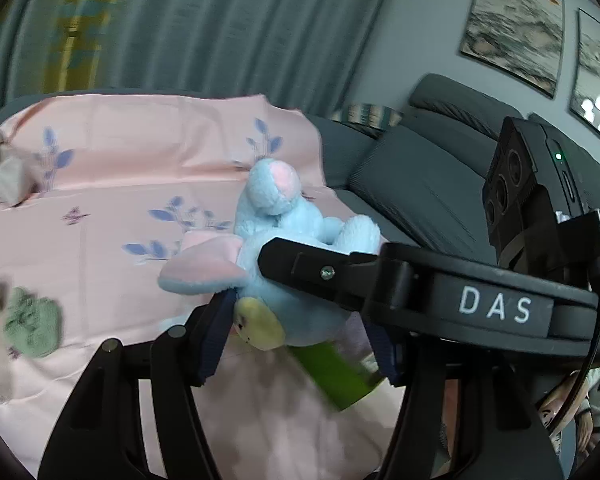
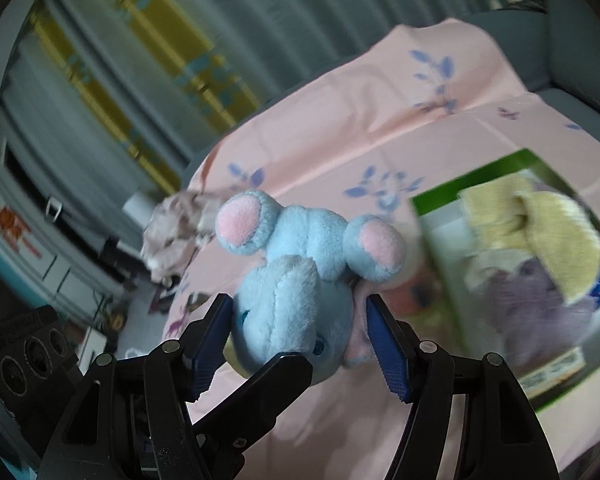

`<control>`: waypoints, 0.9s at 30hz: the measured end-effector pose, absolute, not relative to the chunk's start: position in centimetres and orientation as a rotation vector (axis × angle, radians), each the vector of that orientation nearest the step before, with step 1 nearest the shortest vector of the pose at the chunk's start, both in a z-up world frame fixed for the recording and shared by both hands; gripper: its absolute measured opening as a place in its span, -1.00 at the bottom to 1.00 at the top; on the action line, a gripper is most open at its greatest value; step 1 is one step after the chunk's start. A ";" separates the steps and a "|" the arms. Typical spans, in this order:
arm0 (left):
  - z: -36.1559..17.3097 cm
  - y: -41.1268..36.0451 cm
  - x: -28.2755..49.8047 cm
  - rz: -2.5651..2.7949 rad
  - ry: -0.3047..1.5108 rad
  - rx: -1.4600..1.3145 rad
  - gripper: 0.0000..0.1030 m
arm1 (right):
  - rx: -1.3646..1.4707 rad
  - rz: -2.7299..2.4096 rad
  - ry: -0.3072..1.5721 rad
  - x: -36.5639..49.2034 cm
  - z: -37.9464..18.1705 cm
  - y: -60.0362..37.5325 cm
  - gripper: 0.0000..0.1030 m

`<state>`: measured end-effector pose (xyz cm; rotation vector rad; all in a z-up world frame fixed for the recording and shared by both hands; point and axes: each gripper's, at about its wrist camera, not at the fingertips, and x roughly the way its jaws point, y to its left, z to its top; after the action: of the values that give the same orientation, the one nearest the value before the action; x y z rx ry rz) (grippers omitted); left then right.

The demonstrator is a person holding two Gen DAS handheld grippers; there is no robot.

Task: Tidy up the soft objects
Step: 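Lower the plush mouse into the green box and open the right tool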

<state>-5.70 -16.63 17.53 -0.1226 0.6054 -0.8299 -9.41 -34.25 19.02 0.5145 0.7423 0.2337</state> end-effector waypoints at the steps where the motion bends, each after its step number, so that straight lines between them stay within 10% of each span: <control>1: 17.4 -17.5 -5.6 -0.851 0.615 -0.124 0.18 | 0.528 0.211 0.737 -9.6 18.9 -35.2 0.35; 27: 10.6 -31.4 -4.2 -1.075 0.977 -0.122 0.01 | 0.771 -0.242 0.845 -10.4 12.3 -49.8 0.36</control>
<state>-4.24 -31.45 10.64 -0.1216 0.9774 -1.0749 -10.35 -49.75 12.33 0.7707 0.8454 -0.2423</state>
